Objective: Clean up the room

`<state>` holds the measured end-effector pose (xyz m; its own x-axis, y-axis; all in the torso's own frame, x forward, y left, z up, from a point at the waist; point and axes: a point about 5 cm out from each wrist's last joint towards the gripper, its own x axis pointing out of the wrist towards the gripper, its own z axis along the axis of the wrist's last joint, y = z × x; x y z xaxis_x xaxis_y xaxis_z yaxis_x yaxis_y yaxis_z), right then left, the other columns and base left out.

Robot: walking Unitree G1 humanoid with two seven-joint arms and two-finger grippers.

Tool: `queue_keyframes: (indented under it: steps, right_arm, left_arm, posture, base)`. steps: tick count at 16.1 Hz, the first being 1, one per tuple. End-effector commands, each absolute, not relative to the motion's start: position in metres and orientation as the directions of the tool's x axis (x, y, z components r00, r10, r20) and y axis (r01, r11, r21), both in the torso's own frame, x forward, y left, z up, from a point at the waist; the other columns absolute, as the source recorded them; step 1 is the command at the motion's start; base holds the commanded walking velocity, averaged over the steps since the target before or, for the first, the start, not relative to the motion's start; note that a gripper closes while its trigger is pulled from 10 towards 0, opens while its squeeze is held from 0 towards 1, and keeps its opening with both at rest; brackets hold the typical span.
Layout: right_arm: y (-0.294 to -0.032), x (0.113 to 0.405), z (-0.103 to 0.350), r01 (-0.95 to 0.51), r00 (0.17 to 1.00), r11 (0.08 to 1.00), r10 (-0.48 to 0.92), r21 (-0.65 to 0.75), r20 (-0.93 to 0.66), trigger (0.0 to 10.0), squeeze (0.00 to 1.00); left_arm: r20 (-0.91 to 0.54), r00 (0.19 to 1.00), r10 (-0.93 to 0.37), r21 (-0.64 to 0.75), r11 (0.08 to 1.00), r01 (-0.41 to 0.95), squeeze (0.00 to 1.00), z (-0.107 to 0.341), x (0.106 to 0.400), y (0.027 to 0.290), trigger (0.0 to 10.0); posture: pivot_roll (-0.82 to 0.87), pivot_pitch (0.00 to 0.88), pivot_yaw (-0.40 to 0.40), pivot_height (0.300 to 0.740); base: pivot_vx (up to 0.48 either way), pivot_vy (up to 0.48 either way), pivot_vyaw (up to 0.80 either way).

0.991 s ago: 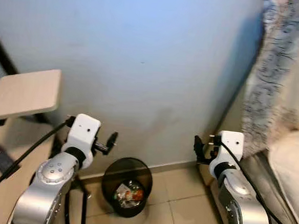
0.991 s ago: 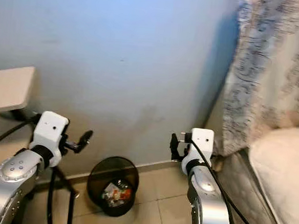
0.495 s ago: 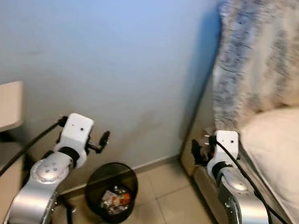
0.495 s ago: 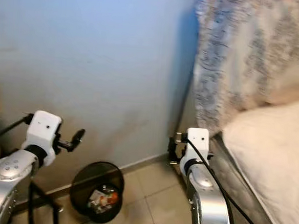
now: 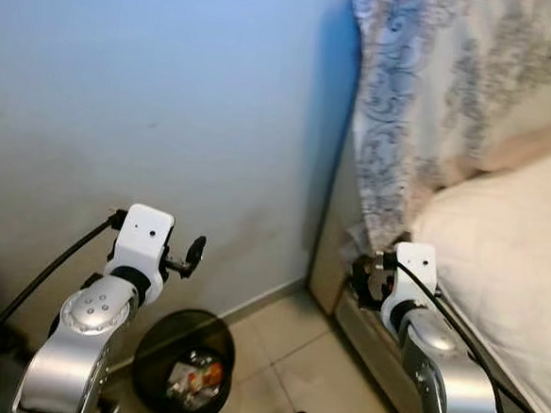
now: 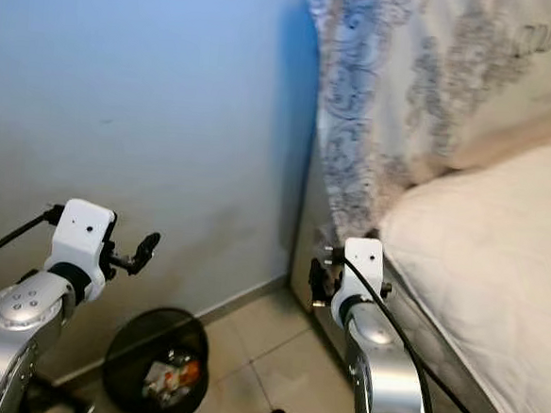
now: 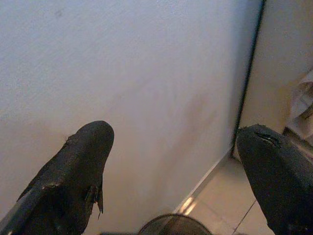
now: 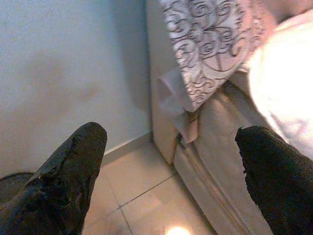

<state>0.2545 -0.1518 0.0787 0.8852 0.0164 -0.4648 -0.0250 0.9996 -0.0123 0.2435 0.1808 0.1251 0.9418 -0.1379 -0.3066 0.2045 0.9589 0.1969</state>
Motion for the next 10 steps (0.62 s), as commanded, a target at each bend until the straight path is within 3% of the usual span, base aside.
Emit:
queue_keyframes:
  steps: [1,10]
  right_arm:
    - [-0.1500,0.2558,0.0817,-0.032,0.885,0.999,0.026,-0.006,-0.465,10.0,1.00]
    - [-0.1513,0.2569,0.0800,-0.020,0.880,1.000,0.015,-0.005,-0.474,10.0,1.00]
  left_arm:
    - [-0.307,0.943,-0.125,0.202,0.960,0.193,0.00,0.1255,0.2457,0.1831,10.0]
    - [-0.296,0.946,-0.132,0.221,0.954,0.202,0.00,0.1289,0.2471,0.1861,10.0]
  posture:
    - [0.01,0.000,0.041,0.740]
    - [0.03,0.000,0.026,0.740]
  base:
    - [0.000,0.000,-0.78]
    - [0.000,0.000,-0.78]
